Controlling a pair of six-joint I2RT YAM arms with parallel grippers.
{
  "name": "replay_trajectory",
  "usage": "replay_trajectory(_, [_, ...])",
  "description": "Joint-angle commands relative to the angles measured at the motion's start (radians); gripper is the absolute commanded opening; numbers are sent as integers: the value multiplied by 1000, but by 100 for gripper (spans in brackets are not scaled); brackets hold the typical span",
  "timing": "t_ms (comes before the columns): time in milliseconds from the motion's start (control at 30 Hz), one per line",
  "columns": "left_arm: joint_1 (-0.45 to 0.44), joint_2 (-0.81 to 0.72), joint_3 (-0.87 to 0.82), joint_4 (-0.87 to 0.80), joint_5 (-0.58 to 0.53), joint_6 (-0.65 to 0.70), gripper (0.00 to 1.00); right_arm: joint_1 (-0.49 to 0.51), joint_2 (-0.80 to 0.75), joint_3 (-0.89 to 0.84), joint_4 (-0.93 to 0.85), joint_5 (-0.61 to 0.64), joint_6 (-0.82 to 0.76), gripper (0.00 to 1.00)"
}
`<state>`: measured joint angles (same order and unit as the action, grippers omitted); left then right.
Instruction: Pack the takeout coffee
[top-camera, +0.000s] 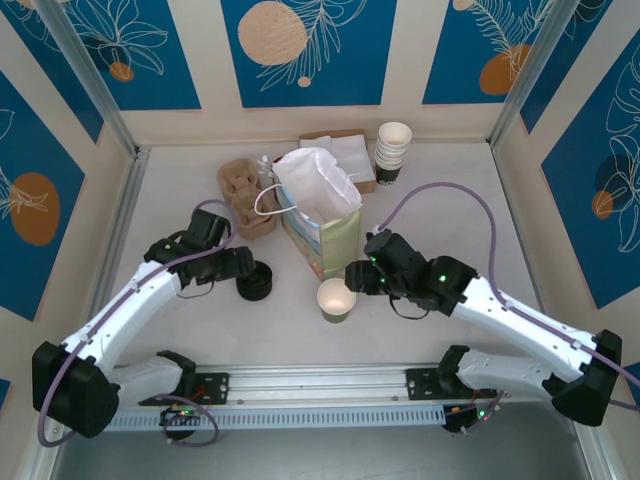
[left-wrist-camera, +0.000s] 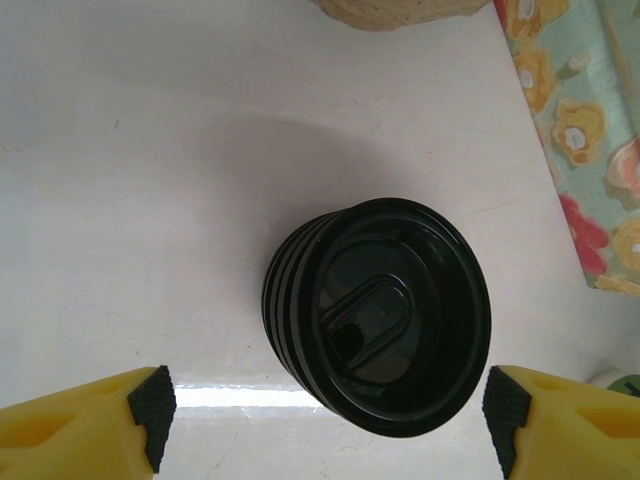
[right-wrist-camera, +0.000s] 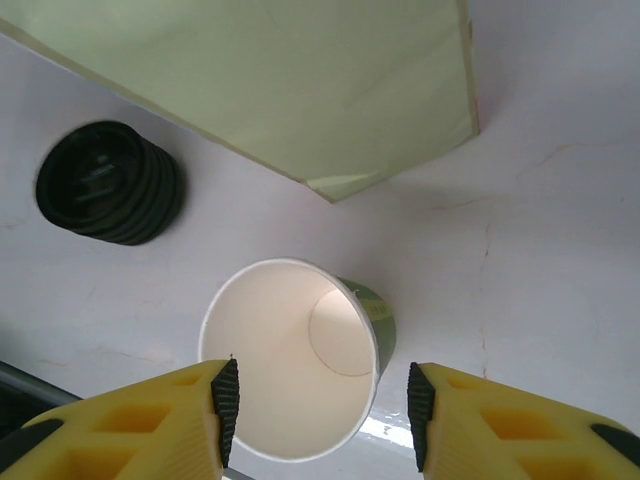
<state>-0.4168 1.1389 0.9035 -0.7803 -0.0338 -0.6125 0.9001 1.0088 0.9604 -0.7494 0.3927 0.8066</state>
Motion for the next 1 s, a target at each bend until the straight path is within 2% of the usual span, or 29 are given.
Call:
replay_trajectory(0, [-24, 33, 41, -22, -32, 4, 79, -16, -48, 28, -44, -1, -33, 50])
replay_trajectory(167, [-47, 80, 62, -25, -66, -6, 77, -64, -107, 30, -59, -64, -44, 50])
replay_trajectory(333, [-58, 126, 75, -29, -90, -18, 63, -93, -204, -14, -11, -116, -53, 48])
replay_trajectory(400, [-66, 149, 83, -34, -102, -15, 61, -100, -249, -39, 15, -131, -53, 49])
replay_trajectory(533, [-78, 182, 94, -38, -120, -13, 58, -115, -295, -44, -21, -119, -37, 50])
replay_trajectory(633, [-86, 195, 88, -33, -124, -13, 52, -122, -299, -41, -61, -106, -29, 50])
replay_trajectory(967, [-108, 241, 80, -14, -135, -21, 47, -135, -317, -52, -65, -102, -20, 49])
